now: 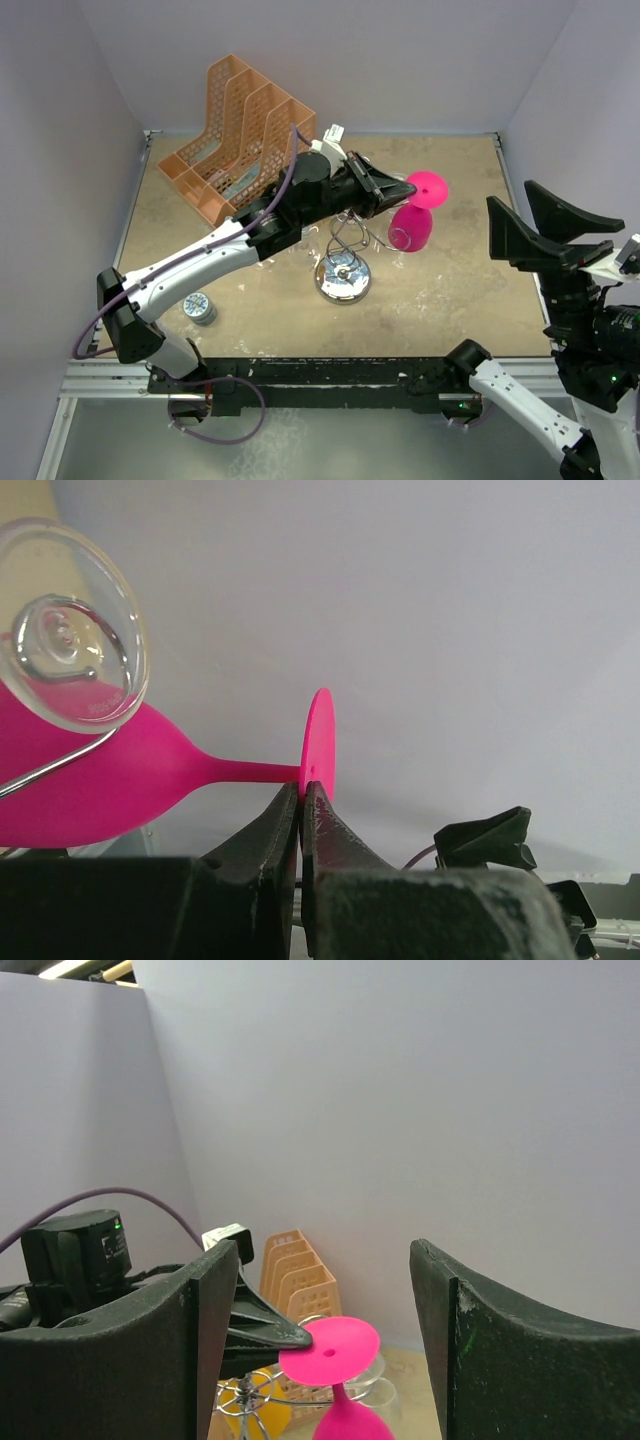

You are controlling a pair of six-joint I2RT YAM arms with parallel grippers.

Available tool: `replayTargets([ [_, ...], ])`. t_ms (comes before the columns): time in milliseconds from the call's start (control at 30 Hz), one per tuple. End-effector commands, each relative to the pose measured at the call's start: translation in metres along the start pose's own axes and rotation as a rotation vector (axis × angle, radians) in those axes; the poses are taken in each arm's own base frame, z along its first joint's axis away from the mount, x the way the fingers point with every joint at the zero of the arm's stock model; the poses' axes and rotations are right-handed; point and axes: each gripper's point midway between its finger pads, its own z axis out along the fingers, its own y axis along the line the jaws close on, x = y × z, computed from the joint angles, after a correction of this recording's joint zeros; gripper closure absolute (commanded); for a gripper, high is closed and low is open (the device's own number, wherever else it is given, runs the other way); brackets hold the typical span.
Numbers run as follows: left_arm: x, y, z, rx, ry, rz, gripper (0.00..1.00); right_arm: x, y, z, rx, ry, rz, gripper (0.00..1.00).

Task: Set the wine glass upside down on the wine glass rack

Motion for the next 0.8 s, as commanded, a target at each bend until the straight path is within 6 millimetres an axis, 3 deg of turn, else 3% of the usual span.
replayTargets([
  [0,-0.005,-0.031,-0.021,0.052,-0.025,0.034,1.00,-0.025,-0.004,-0.001,0.025,-0.099,0.049,0.29],
  [767,-0.004,0.001,-0.043,-0.035,-0.034,0.060,1.00,0.001,0.002,0.018,0.019,-0.081,0.074,0.29],
])
